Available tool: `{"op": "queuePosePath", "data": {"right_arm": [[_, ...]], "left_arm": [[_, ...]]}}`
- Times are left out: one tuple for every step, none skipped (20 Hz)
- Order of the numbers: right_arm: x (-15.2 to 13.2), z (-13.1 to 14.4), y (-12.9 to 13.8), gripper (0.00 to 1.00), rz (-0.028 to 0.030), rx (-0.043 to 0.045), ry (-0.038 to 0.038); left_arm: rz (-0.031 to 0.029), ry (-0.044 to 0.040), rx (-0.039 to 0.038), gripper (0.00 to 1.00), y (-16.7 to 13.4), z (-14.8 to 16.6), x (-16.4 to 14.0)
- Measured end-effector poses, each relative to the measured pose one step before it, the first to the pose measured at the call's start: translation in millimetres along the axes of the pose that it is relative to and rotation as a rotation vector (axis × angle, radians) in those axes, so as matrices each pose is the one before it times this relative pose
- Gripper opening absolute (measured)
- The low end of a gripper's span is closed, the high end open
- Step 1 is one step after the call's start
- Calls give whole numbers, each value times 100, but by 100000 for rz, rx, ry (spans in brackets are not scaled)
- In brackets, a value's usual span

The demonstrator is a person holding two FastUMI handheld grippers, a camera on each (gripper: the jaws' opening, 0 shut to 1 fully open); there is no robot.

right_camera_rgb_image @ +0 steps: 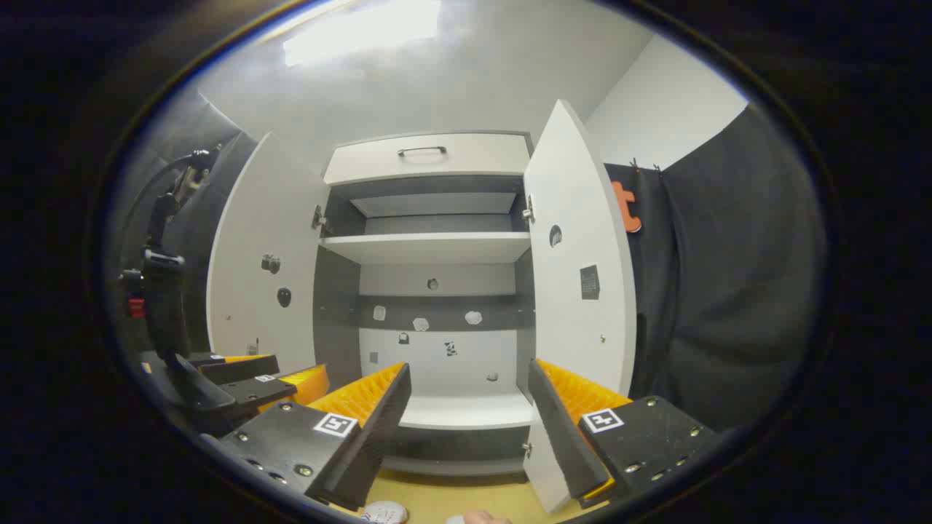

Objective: Grab one shoe with the right hand and put it into the shoe cabinet, grab the other shoe with the left hand and put it into the shoe cabinet; then close the right door with the right hand and the left door with the left hand.

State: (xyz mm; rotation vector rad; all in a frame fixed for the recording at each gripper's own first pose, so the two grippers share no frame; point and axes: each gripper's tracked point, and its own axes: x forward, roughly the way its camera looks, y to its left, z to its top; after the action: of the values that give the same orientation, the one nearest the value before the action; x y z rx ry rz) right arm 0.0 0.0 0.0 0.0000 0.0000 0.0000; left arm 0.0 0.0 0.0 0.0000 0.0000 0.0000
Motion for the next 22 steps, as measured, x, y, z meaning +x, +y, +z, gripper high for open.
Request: {"op": "queuePosePath", "data": {"right_arm": [[93,-161,81,96,73,140,239],[61,-94,28,96,-4,-63,224],[145,-122,44,96,-125,-243,114],[31,-97,24,96,30,-185,121],[138,-148,178,96,186,-44,84],[18,-140,85,96,186,62,236],[93,-161,50,96,114,3,292],[102,-93,8,96,-17,-52,243],[165,-191,41,96,-30,-45,159],[37,-108,51,96,36,-33,217],[112,-137,-47,96,38,14,143],[121,-136,68,96,208,-108,117],[191,-445,8,96,424,-190,620],[86,-848,86,96,644,-59,1715],[203,-1497,197,96,698,95,2867],[305,-1908,75,94,588,-48,4018],[156,-2202,21,96,432,-156,4858],[359,-2575,-28,96,324,-165,5313],[265,-2413,73,94,504,-226,5337],[419,-2637,103,97,549,-436,5385],[278,-2537,102,97,440,-704,5781],[546,-2646,140,97,671,-653,5629]], "left_arm": [[234,40,195,99,132,29,1],[210,162,113,99,125,-138,-29],[212,113,83,96,105,24,13],[179,138,80,96,84,-108,39],[220,167,110,96,95,-29,11],[274,18,178,96,132,-48,91],[223,49,165,96,92,-10,76],[248,25,106,99,70,-36,14],[129,21,-92,96,97,35,108],[127,-17,-106,96,11,-41,45],[145,74,-83,96,132,0,47],[159,-43,52,96,34,-19,86],[248,-7,85,96,143,27,73],[261,-66,61,96,97,-15,32],[375,-120,67,96,160,41,16],[452,-31,131,96,214,-30,-19],[612,56,195,96,241,7,-46],[597,55,120,96,285,-40,-55],[569,86,132,96,293,14,-13],[652,147,124,99,307,-116,-82],[645,223,168,96,310,-41,-52],[641,236,119,96,275,-107,-42]]}}
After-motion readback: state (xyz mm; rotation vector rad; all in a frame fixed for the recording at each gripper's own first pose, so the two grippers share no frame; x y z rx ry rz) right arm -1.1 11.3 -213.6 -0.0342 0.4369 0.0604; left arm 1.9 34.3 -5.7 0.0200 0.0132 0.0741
